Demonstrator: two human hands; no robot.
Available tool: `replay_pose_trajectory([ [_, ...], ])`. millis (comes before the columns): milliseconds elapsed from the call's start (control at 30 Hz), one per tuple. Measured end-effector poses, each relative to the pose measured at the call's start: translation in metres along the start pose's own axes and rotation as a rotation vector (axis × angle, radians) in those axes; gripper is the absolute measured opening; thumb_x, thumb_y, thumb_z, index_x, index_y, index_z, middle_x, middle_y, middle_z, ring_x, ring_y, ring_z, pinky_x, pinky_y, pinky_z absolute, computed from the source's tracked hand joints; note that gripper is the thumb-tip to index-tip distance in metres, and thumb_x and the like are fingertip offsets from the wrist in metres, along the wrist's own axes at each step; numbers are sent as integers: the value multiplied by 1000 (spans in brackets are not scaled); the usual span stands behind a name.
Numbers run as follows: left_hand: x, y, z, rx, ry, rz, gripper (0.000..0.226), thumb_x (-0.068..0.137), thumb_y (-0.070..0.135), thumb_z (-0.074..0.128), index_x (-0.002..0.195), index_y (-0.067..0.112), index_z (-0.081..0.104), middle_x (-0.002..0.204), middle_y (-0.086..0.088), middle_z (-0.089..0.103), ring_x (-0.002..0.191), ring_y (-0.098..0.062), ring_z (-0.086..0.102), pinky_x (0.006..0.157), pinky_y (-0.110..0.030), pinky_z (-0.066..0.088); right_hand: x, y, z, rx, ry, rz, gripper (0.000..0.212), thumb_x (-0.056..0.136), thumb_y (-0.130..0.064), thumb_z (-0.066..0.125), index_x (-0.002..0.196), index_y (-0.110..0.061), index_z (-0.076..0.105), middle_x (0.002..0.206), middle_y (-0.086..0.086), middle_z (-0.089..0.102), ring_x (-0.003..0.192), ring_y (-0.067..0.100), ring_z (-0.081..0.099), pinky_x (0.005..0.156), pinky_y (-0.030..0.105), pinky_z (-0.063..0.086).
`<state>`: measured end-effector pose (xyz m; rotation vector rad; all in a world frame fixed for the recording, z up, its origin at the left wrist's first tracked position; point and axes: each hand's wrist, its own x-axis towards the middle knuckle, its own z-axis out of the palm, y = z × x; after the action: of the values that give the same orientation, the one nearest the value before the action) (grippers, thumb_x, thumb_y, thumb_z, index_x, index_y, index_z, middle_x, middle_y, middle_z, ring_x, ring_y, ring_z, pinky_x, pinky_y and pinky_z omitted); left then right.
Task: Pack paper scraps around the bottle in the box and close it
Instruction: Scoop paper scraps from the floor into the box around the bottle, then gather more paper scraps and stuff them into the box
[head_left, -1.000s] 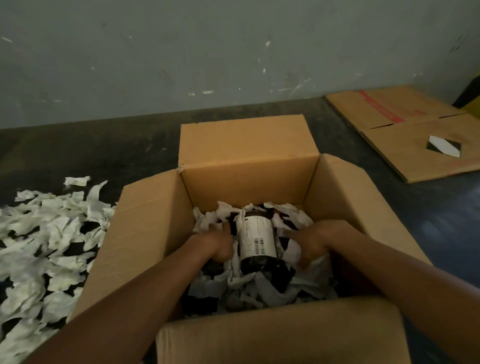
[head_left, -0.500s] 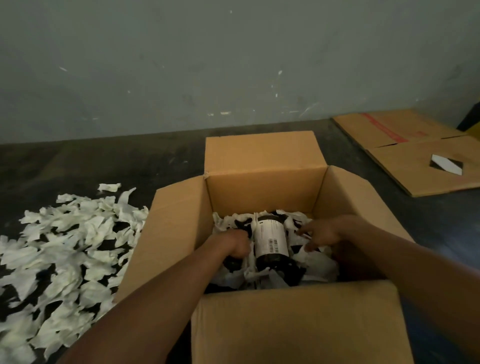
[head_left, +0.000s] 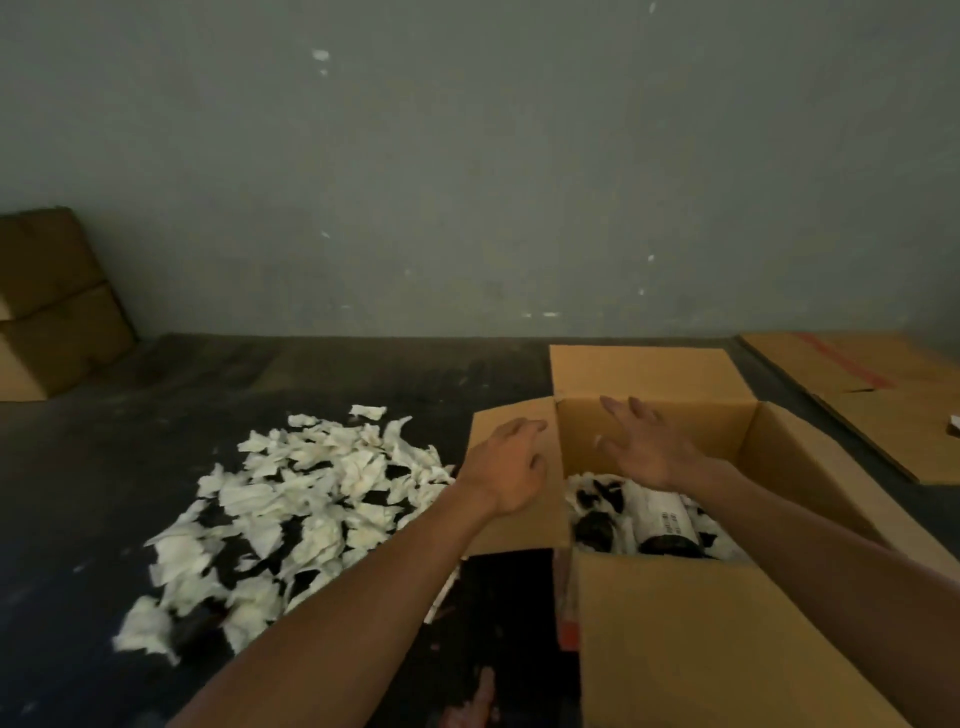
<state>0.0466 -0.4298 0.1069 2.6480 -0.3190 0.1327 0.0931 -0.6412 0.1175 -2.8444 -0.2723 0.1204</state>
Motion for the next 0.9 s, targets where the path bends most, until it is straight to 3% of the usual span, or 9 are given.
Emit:
replay_pose_trajectory([
  [133, -59, -63, -31, 5, 27, -116, 54, 96, 31, 46, 148, 24, 31, 156, -7, 30, 142, -26, 31, 112, -47, 34, -23, -72, 25, 34, 10, -96, 65, 97, -51, 36, 152, -35, 5, 162, 9, 3, 148, 34, 7, 116, 54, 20],
  [367, -182, -166, -58, 1, 50, -347, 63, 96, 39, 46, 152, 26, 21, 161, -8, 20, 147, -28, 19, 115, -52, 28, -84, -192, 92, 272, 37, -230, 56, 99, -44, 42, 150, -32, 23, 161, 5, 16, 145, 27, 20, 115, 43, 25],
  [467, -229, -207, -56, -25, 21, -471, 70, 93, 46, 48, 152, 30, 15, 162, -9, 13, 148, -31, 13, 115, -56, 26, -101, -216, 139, 337, -39, -277, 55, 98, -44, 44, 148, -33, 26, 160, 3, 17, 147, 21, 16, 116, 39, 24],
  [700, -305, -277, -25, -77, -64, -770, 94, 84, 63, 54, 154, 34, -2, 163, -8, -3, 148, -39, 2, 115, -63, 16, -103, -225, 230, 313, -206, -87, 65, 93, -57, 44, 150, -37, 18, 162, 5, 5, 148, 28, 3, 117, 46, 17],
  [900, -313, -328, 0, -81, -88, -960, 111, 75, 77, 52, 150, 36, -19, 160, -9, -22, 145, -46, -11, 114, -68, 5, -71, -214, 285, 294, -126, 214, 72, 92, -67, 30, 152, -36, 5, 162, 10, -7, 148, 34, -2, 119, 53, 9],
])
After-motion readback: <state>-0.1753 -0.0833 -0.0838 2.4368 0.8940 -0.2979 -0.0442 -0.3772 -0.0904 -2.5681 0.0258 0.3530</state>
